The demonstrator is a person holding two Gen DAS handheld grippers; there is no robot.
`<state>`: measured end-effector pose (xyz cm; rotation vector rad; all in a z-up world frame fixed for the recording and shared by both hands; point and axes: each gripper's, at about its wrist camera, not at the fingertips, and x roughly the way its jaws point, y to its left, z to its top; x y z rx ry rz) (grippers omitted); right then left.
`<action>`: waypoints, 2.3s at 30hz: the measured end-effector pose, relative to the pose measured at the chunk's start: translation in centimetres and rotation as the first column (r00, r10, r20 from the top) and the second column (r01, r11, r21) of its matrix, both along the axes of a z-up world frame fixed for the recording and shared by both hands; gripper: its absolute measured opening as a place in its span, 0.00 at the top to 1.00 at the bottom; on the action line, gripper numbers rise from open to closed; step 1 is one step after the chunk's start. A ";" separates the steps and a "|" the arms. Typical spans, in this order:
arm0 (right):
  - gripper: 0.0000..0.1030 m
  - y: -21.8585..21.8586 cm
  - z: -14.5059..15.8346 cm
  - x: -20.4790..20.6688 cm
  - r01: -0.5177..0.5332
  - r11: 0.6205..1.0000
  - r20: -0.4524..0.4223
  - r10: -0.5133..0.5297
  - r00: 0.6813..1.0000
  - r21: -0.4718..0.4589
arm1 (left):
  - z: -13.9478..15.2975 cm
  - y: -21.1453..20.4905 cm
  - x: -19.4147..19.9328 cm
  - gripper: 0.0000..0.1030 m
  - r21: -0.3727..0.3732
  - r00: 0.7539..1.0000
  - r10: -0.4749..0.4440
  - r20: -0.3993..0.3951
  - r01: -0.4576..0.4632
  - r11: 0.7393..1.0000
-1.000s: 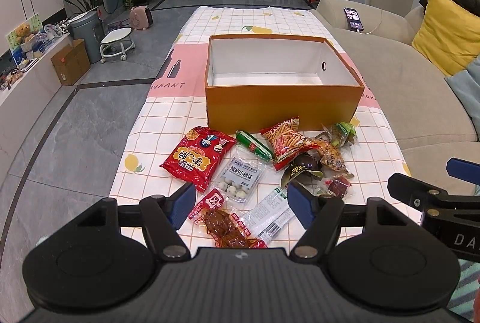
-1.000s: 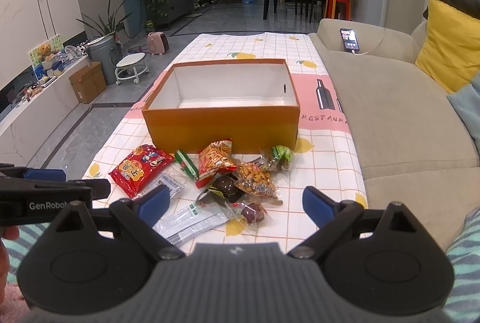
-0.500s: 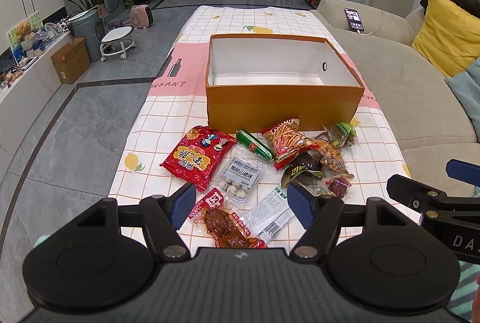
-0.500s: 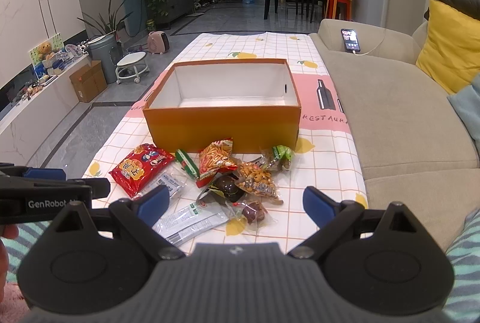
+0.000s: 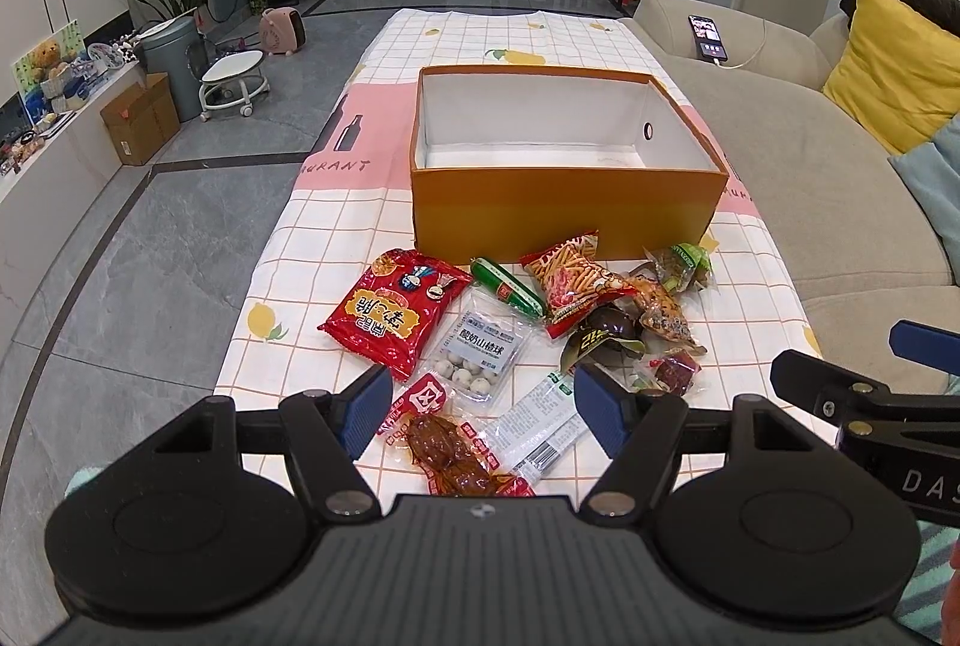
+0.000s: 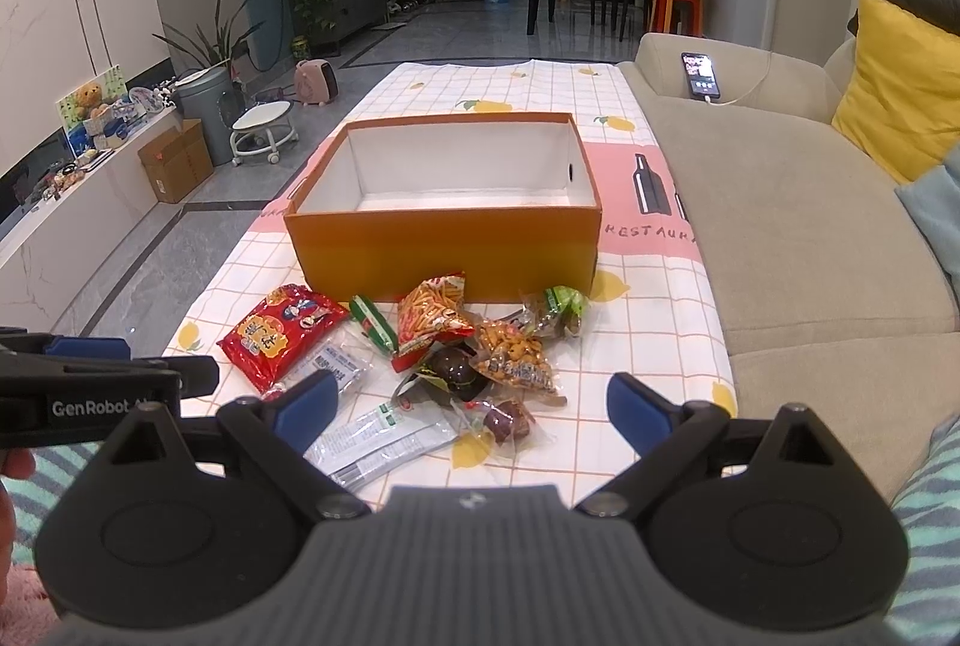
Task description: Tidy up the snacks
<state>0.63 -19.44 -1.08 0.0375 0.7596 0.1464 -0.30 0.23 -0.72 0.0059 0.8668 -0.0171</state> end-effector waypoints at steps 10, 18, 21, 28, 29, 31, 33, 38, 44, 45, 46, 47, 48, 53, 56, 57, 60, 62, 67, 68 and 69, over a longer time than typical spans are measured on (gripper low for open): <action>0.09 0.0 0.0 0.2 0.000 1.000 -0.002 0.000 1.000 -0.001 | -0.1 0.0 0.0 0.20 -0.006 1.000 0.000 -0.002 0.000 1.000; 0.06 0.0 -0.1 0.4 -0.002 1.000 0.000 0.002 1.000 0.001 | -0.1 -0.1 0.4 0.20 -0.029 0.999 -0.044 -0.007 0.044 0.999; 0.05 0.0 -0.2 0.7 -0.004 1.000 0.003 0.004 1.000 0.001 | 0.0 0.1 0.6 0.21 -0.030 0.998 -0.067 0.002 0.067 0.997; 0.04 0.0 -2.0 3.1 -0.019 1.000 -0.040 0.018 0.999 -0.024 | -0.5 1.8 2.6 0.38 -0.142 0.993 -0.110 -0.042 0.104 0.984; 0.04 -0.2 -2.2 3.4 -0.021 1.000 -0.047 0.020 0.999 -0.017 | -0.8 2.0 2.9 0.40 -0.150 0.993 -0.107 -0.050 0.099 0.984; 0.09 -0.5 -3.0 4.2 -0.028 1.000 -0.056 0.028 0.998 0.012 | -1.3 2.3 3.7 0.40 -0.147 0.994 -0.091 -0.064 0.080 0.986; 0.12 -0.7 -3.7 4.9 -0.026 0.999 -0.062 0.027 0.998 0.025 | -1.8 2.5 4.5 0.40 -0.140 0.994 -0.081 -0.075 0.070 0.988; 0.25 -0.7 -5.6 6.9 -0.014 1.000 -0.084 0.016 0.996 0.024 | -2.9 2.9 6.0 0.38 -0.123 0.995 -0.055 -0.083 0.045 0.991; 0.32 -0.2 -8.1 9.3 -0.048 0.998 -0.140 0.053 0.989 0.044 | -5.9 3.0 8.5 0.27 -0.181 0.971 -0.106 -0.216 0.067 0.981; 0.32 -0.1 -8.3 9.6 -0.052 0.998 -0.142 0.057 0.988 0.038 | -6.3 3.0 8.8 0.27 -0.176 0.968 -0.102 -0.230 0.061 0.982; 0.33 0.0 -8.7 9.9 -0.060 0.998 -0.149 0.064 0.987 0.030 | -6.7 3.0 9.1 0.27 -0.170 0.966 -0.101 -0.238 0.061 0.984; 0.33 0.1 -9.0 10.4 -0.064 0.998 -0.161 0.067 0.985 0.024 | -7.0 2.9 9.4 0.27 -0.164 0.965 -0.106 -0.239 0.067 0.984; 0.33 0.0 -9.4 10.7 -0.061 0.998 -0.169 0.064 0.984 0.022 | -7.2 2.8 9.6 0.27 -0.155 0.966 -0.111 -0.235 0.075 0.985; 0.33 -0.9 -10.6 13.3 -0.018 0.999 -0.204 0.026 0.979 0.042 | -8.5 2.1 11.0 0.25 -0.100 0.963 -0.161 -0.215 0.142 0.985; 0.32 -1.5 -11.4 15.0 0.004 0.999 -0.223 0.006 0.975 0.043 | -9.8 2.0 12.4 0.25 -0.096 0.956 -0.178 -0.233 0.159 0.983; 0.31 -1.7 -11.8 15.6 0.010 0.999 -0.233 0.001 0.972 0.048 | -10.2 1.9 12.8 0.25 -0.091 0.954 -0.183 -0.237 0.166 0.982; 0.26 -2.3 -12.9 17.0 0.022 0.997 -0.264 -0.002 0.964 0.075 | -11.4 1.5 13.8 0.25 -0.063 0.944 -0.218 -0.246 0.209 0.976; 0.26 -2.5 -13.7 17.8 0.028 0.996 -0.284 -0.003 0.959 0.082 | -12.2 1.1 14.3 0.25 -0.034 0.935 -0.240 -0.262 0.240 0.970; 0.24 -3.3 -15.4 19.6 0.041 0.992 -0.323 0.001 0.946 0.123 | -13.9 0.9 15.3 0.25 -0.007 0.915 -0.256 -0.311 0.267 0.964; 0.24 -3.3 -15.6 19.9 0.044 0.990 -0.328 0.003 0.945 0.134 | -14.1 0.8 15.4 0.23 -0.003 0.913 -0.258 -0.315 0.271 0.963; 0.24 -3.5 -15.9 20.2 0.047 0.988 -0.338 0.006 0.941 0.150 | -14.2 0.7 15.5 0.23 0.008 0.914 -0.261 -0.311 0.277 0.961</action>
